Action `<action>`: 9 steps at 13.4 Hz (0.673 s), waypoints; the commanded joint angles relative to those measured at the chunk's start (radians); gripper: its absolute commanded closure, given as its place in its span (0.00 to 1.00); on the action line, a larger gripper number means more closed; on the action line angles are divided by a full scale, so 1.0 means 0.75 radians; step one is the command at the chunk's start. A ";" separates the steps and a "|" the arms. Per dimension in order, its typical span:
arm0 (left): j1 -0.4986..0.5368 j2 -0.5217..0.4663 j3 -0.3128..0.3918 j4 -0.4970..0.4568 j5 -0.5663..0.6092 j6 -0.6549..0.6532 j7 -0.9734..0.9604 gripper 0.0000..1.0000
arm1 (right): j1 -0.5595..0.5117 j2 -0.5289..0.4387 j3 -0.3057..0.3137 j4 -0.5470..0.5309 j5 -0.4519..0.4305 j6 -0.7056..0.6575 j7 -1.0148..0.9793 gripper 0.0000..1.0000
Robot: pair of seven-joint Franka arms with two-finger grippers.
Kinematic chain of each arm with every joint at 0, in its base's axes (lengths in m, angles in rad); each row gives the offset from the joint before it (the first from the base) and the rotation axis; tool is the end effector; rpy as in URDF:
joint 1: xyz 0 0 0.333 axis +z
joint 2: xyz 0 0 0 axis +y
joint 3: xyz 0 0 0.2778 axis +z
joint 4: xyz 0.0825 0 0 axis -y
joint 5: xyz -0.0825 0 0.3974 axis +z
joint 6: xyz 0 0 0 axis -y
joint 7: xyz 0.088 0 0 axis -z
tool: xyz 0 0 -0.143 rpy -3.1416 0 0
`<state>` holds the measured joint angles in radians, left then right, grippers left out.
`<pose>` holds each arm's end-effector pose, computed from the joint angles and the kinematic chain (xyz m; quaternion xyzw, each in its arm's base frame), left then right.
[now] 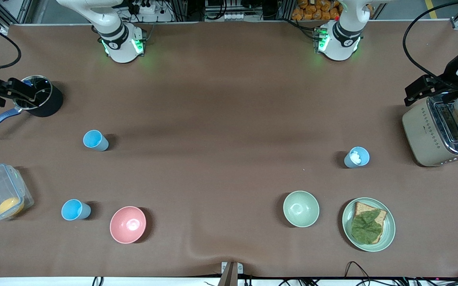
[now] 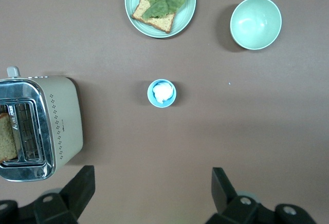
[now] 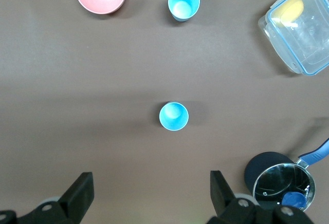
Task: Stack blue cups with both arms
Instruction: 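Reach the left gripper to the tissue cup while the right gripper reaches another cup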
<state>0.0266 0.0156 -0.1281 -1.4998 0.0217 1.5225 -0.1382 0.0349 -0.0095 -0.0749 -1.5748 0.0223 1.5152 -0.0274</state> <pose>0.5655 -0.0539 0.5716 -0.9998 -0.0189 -0.0048 0.0093 0.5572 -0.0192 0.5491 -0.9996 0.0059 0.0247 0.0123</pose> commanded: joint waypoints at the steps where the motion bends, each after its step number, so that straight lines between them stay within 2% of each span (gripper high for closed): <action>1: 0.005 -0.009 0.003 -0.003 -0.009 -0.011 0.041 0.00 | -0.016 -0.024 0.008 -0.009 0.003 -0.024 -0.004 0.00; 3: 0.009 0.006 0.007 -0.003 -0.004 -0.011 0.033 0.00 | -0.022 -0.022 0.008 -0.007 0.003 -0.022 -0.008 0.00; 6: 0.034 0.146 0.015 -0.031 -0.021 0.007 0.031 0.00 | -0.016 -0.010 0.010 0.001 0.001 -0.022 -0.006 0.00; 9: 0.046 0.222 0.017 -0.206 -0.002 0.249 0.033 0.00 | -0.010 0.019 0.012 0.003 -0.009 -0.006 -0.011 0.00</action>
<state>0.0512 0.1595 -0.1139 -1.5804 0.0217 1.6141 -0.1381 0.0339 -0.0075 -0.0737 -1.5763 0.0222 1.5073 -0.0281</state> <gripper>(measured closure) 0.000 0.000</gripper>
